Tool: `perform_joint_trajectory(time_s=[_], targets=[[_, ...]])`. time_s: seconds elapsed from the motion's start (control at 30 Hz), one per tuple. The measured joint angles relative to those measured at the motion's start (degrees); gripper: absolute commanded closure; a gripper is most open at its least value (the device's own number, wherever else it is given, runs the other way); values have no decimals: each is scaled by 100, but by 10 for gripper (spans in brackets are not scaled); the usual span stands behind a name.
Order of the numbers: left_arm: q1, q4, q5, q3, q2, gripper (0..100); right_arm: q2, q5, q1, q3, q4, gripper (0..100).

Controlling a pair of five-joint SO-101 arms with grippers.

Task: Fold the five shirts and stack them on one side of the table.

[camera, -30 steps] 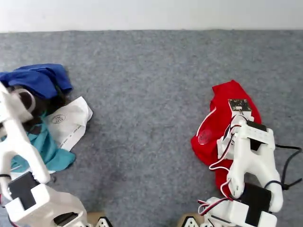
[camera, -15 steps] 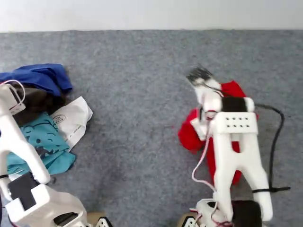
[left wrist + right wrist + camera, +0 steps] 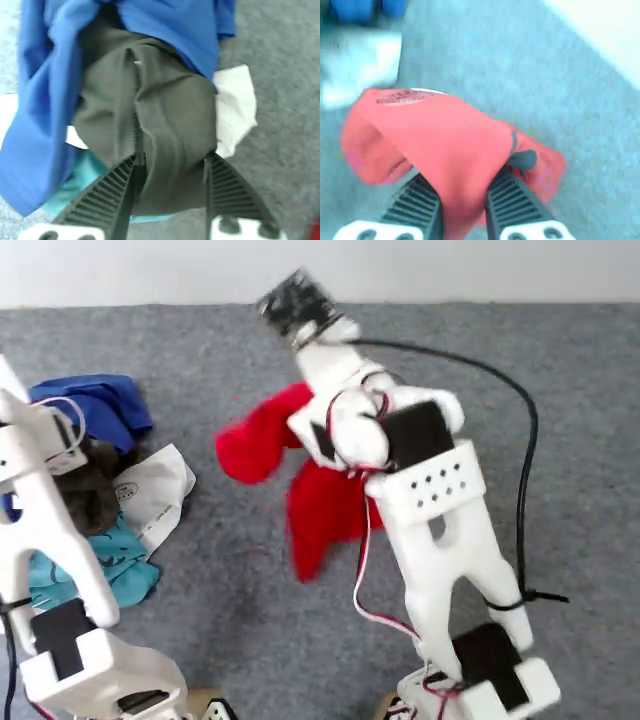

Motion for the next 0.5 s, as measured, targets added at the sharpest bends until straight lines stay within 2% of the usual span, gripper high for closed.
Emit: perform_joint_trajectory(time_s=[0.2,0.33,0.5], targets=[[545,18,167,624,-360,840,1521,-176,1292,79,18,982],[967,-79,-105,1433,-1064,837,2637,-62,2312,123,9,868],[1609,-413,-343,2593,-1811,806,3648,721,3095,123,9,771]])
